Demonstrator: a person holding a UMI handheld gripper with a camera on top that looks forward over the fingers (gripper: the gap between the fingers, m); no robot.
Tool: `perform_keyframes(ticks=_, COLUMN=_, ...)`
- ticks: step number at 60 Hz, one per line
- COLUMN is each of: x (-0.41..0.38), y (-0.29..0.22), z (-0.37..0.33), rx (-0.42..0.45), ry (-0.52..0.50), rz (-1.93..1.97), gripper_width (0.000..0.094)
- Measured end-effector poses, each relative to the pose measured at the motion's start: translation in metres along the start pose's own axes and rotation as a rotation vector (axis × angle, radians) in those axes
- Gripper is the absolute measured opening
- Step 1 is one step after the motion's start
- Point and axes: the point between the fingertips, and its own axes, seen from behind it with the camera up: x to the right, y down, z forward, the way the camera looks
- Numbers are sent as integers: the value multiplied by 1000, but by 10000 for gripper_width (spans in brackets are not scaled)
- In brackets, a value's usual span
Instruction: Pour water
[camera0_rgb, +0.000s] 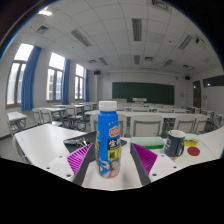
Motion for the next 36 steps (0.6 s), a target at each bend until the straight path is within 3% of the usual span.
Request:
perform_keyframes(ticks=6, x=-10, y=3, z=42, rx=-20, ry=38, rz=-27, gripper_width=792)
perform_keyframes(ticks=7, x=18, y=9, z=44, rx=-19, ry=35, rz=-33, gripper_width=793)
perform_keyframes(ticks=10, x=-9, y=3, z=62, rx=-15, ry=60, rz=-51, gripper_width=778)
perform_keyframes(ticks=12, x=-8, y=7, z=70, rx=-31, ry=77, rz=-70, gripper_width=735)
perform_keyframes(ticks=14, x=-8, y=8, z=76, rx=-46, ry=96, rz=-79, gripper_width=603)
perform_keyframes(ticks=20, x=9, y=9, z=79, rx=-38, ry=150, rz=-19, gripper_width=525)
perform_keyframes(ticks=28, x=7, y=5, z=81, rx=-15, ry=124, rz=12, gripper_width=388)
perform_keyframes(ticks=36, x=16, y=0, z=82, rx=-27, ry=65, rz=170, gripper_width=384)
